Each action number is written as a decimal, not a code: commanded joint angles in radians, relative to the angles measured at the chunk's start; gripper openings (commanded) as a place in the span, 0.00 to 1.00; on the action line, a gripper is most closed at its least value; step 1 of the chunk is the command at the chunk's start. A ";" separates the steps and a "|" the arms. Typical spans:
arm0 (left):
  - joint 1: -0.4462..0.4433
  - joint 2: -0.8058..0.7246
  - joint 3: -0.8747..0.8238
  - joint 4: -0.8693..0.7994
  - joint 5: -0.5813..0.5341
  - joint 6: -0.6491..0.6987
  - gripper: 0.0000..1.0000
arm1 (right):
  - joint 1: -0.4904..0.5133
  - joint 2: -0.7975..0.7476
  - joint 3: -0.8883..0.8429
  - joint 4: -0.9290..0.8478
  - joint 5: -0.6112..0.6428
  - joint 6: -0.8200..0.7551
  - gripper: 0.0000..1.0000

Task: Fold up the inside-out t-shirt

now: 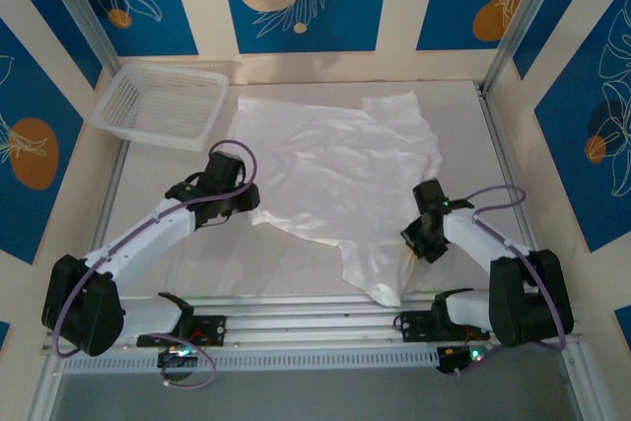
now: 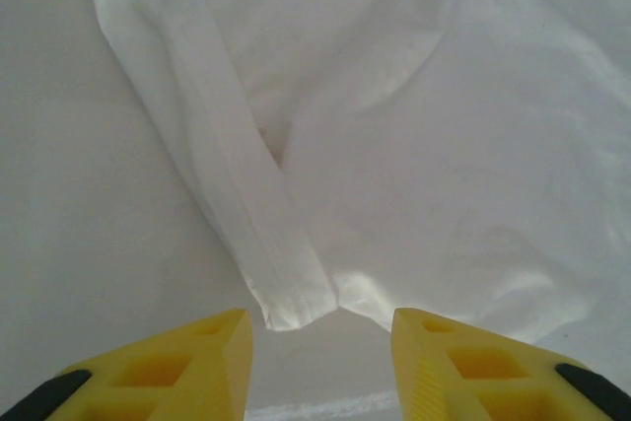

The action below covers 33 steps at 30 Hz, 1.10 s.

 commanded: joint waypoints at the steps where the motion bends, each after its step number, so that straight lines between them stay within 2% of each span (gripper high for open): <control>1: -0.006 0.017 0.044 -0.031 -0.047 0.006 0.41 | -0.009 0.097 0.096 0.169 0.080 -0.100 0.00; 4: -0.006 0.032 0.045 -0.041 -0.074 0.001 0.41 | -0.010 0.226 0.248 0.161 0.146 -0.179 0.00; 6: -0.006 0.041 0.044 -0.038 -0.079 -0.009 0.42 | -0.041 0.318 0.315 0.171 0.147 -0.197 0.00; 8: -0.006 0.046 0.044 -0.032 -0.077 -0.018 0.42 | -0.074 0.379 0.370 0.165 0.097 -0.213 0.05; 9: -0.006 0.048 0.043 -0.031 -0.077 -0.022 0.42 | -0.083 0.383 0.382 0.166 0.086 -0.231 0.12; 10: -0.007 0.047 0.042 -0.030 -0.078 -0.025 0.42 | -0.089 0.367 0.383 0.166 0.075 -0.254 0.21; 12: -0.007 0.044 0.042 -0.035 -0.083 -0.025 0.42 | -0.104 0.295 0.361 0.145 0.055 -0.282 0.31; 15: -0.006 0.039 0.030 -0.024 -0.087 -0.023 0.42 | -0.126 0.131 0.255 0.053 0.066 -0.236 0.32; 20: -0.006 0.063 0.033 -0.022 -0.085 -0.027 0.42 | -0.249 -0.098 0.041 -0.057 -0.077 -0.150 0.33; 23: -0.007 0.082 0.038 -0.026 -0.095 -0.038 0.42 | -0.272 -0.143 0.018 -0.096 -0.116 -0.171 0.33; 27: -0.006 0.098 0.038 -0.046 -0.140 -0.049 0.43 | -0.266 -0.107 -0.007 -0.088 -0.165 -0.172 0.35; 29: -0.006 0.102 0.029 -0.045 -0.152 -0.063 0.44 | -0.264 -0.072 -0.022 -0.041 -0.203 -0.178 0.34; 30: -0.006 0.107 0.027 -0.045 -0.146 -0.070 0.44 | -0.258 -0.052 -0.022 -0.028 -0.225 -0.174 0.29; 33: -0.007 0.140 0.029 -0.061 -0.111 -0.081 0.46 | -0.216 -0.052 0.004 -0.044 -0.198 -0.159 0.03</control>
